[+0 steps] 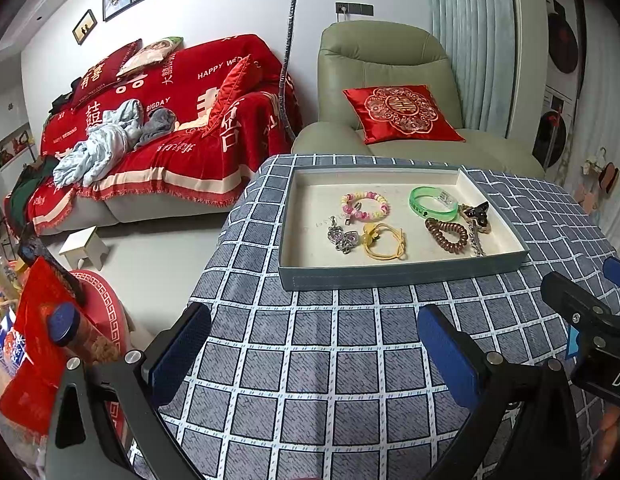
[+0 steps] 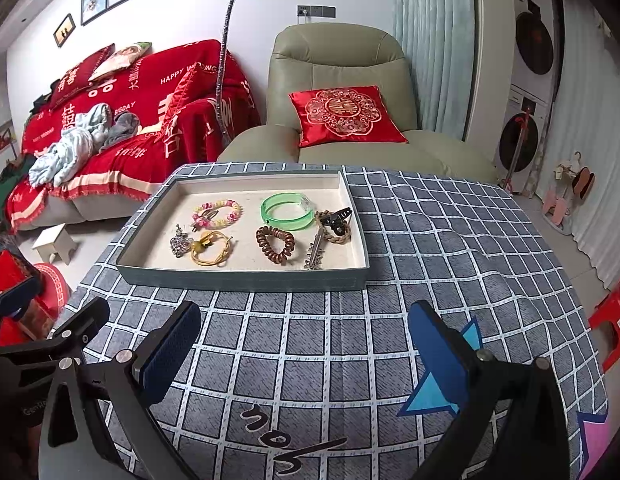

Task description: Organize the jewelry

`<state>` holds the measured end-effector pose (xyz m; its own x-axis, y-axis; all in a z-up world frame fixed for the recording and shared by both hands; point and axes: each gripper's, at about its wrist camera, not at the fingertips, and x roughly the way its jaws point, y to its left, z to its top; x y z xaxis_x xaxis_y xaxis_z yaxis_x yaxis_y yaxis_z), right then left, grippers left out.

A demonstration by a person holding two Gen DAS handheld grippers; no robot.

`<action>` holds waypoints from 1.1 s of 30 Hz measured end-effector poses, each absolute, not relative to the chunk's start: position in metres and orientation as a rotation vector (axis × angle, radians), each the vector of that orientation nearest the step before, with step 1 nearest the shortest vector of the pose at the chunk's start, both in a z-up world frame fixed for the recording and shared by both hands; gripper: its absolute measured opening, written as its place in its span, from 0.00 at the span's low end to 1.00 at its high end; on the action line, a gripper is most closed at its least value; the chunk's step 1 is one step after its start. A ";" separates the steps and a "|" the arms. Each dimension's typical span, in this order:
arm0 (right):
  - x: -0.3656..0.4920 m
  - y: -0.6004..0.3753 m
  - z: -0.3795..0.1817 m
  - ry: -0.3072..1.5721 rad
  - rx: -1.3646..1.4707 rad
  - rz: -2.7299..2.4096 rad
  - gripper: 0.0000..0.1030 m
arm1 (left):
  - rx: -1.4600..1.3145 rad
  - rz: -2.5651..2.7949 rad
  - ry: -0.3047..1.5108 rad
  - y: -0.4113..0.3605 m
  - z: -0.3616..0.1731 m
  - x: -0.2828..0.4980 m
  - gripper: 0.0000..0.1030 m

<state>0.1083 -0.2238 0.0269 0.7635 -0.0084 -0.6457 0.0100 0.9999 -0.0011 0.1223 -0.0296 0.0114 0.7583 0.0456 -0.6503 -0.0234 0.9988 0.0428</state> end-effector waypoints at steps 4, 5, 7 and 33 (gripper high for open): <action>0.109 -0.222 0.027 0.702 0.002 -0.009 1.00 | 0.032 0.038 0.708 -0.029 0.011 0.122 1.00; 0.109 -0.222 0.027 0.702 0.002 -0.009 1.00 | 0.032 0.038 0.708 -0.029 0.011 0.122 1.00; 0.109 -0.222 0.027 0.701 0.002 -0.009 1.00 | 0.032 0.038 0.708 -0.029 0.011 0.122 1.00; 0.109 -0.221 0.027 0.701 0.003 -0.009 1.00 | 0.031 0.038 0.708 -0.029 0.011 0.122 1.00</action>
